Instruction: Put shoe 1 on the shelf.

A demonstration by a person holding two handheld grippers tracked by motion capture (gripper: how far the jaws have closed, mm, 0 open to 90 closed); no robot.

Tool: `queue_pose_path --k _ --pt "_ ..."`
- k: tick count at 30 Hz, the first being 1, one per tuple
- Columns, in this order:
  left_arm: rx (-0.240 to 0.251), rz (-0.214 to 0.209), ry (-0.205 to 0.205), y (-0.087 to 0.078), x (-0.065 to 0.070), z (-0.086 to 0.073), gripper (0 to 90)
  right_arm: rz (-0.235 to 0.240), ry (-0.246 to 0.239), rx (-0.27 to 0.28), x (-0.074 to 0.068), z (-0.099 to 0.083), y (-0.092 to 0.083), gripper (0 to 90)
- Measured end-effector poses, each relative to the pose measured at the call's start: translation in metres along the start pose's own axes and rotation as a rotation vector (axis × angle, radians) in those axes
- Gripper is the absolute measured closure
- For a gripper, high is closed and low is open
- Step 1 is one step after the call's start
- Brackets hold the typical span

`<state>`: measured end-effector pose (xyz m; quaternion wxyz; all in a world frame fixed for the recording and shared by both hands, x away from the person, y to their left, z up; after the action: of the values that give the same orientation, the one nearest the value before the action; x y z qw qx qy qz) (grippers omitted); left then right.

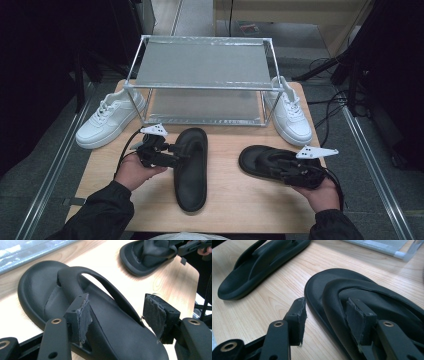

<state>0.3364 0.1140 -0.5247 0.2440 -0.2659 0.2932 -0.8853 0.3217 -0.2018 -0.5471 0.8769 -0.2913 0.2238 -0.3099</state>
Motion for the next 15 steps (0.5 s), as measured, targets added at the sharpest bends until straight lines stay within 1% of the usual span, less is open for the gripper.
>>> queue_pose_path --k 2,5,6,8,9,11,12,14,15 --pt "0.003 0.004 0.001 0.0 -0.001 0.0 38.6 -0.002 -0.005 0.0 0.0 0.0 0.001 52.2" --pt "0.002 0.006 0.007 0.0 -0.001 0.0 38.6 0.023 0.008 -0.01 0.002 -0.002 0.006 52.7" --pt "0.007 0.014 0.014 0.0 -0.002 0.0 38.7 0.032 0.011 -0.005 0.002 -0.001 0.007 53.0" --pt "0.007 0.016 0.017 0.0 -0.002 0.0 38.9 0.038 0.017 -0.004 0.002 -0.001 0.008 53.7" --pt "0.007 0.017 0.015 0.0 -0.003 0.0 39.0 0.037 0.011 -0.015 0.004 -0.002 0.012 55.3" --pt "0.005 0.018 0.014 0.0 -0.003 0.0 39.0 0.038 0.006 -0.02 0.005 -0.003 0.014 55.9" --pt "0.004 0.018 0.014 0.0 -0.004 0.0 39.0 0.038 0.0 -0.036 0.006 -0.004 0.017 57.0" --pt "0.013 0.037 0.02 -0.001 -0.005 0.001 39.5 0.04 0.007 -0.055 0.007 -0.007 0.02 58.7" --pt "0.018 0.035 0.02 -0.001 -0.005 0.002 39.7 0.042 0.011 -0.061 0.008 -0.008 0.021 59.7"
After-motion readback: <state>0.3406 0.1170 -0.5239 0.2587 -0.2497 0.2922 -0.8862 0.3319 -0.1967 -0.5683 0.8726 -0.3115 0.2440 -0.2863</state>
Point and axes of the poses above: each handheld gripper's, and its own axes: y roughly forward along the jaws, z roughly out of its top, x roughly to its right, the point moved 10 cm from there along y, roughly forward along the jaws, and after that the axes turned 2 degrees about -x, right-handed, at the moved point
